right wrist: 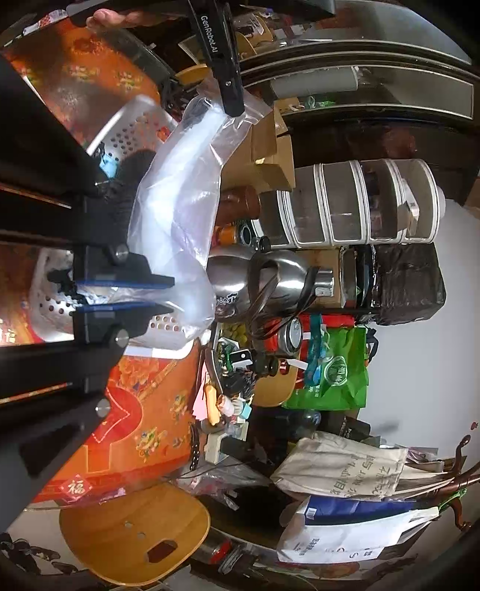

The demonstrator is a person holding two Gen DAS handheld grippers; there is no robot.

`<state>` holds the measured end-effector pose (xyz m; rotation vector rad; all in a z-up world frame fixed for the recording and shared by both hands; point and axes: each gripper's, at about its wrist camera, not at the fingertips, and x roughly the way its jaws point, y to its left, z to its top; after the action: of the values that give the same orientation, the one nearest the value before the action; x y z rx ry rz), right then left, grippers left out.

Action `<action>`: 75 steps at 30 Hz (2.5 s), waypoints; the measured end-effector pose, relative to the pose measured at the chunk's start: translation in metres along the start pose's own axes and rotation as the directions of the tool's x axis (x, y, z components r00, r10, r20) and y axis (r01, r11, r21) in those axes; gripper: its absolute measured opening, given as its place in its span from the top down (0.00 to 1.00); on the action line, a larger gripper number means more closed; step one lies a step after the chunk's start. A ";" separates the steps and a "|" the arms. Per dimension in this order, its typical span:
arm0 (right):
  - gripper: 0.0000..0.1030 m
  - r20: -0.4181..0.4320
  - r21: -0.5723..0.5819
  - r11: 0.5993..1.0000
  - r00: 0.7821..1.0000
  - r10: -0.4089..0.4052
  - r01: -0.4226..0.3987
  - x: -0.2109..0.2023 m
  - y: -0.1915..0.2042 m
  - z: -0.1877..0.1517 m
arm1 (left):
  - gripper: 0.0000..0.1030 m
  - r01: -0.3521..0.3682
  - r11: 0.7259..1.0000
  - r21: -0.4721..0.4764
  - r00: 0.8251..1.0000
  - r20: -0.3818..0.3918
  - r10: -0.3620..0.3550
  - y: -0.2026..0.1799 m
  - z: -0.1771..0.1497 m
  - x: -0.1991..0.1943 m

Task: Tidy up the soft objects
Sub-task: 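Lift the bag with both grippers and release it into the basket, then move both grippers to the white leaflet and pink packet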

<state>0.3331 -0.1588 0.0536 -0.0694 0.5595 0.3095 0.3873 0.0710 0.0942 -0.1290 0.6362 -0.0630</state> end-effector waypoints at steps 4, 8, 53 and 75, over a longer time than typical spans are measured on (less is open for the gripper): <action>0.94 -0.018 0.011 1.000 1.000 -0.002 0.002 0.016 -0.006 -0.007 | 0.95 -0.007 1.000 -0.004 1.000 -0.022 0.007 0.007 -0.012 0.024; 0.78 -0.072 0.030 1.000 0.997 0.002 0.000 0.031 -0.011 -0.016 | 0.89 -0.031 0.999 -0.029 0.998 -0.064 0.029 0.019 -0.021 0.043; 0.27 -0.222 0.161 0.982 0.965 0.138 -0.103 -0.096 0.020 -0.268 | 0.17 0.012 0.999 0.037 0.978 -0.207 -0.004 0.029 -0.309 -0.093; 0.22 -0.217 0.023 0.995 0.971 0.100 -0.098 -0.098 0.057 -0.284 | 0.27 0.155 0.984 0.083 0.959 -0.252 -0.130 0.009 -0.330 -0.071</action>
<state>0.0916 -0.1731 -0.1340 -0.0640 0.7840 0.3986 0.1339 0.0531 -0.1283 -0.0685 0.8700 -0.2538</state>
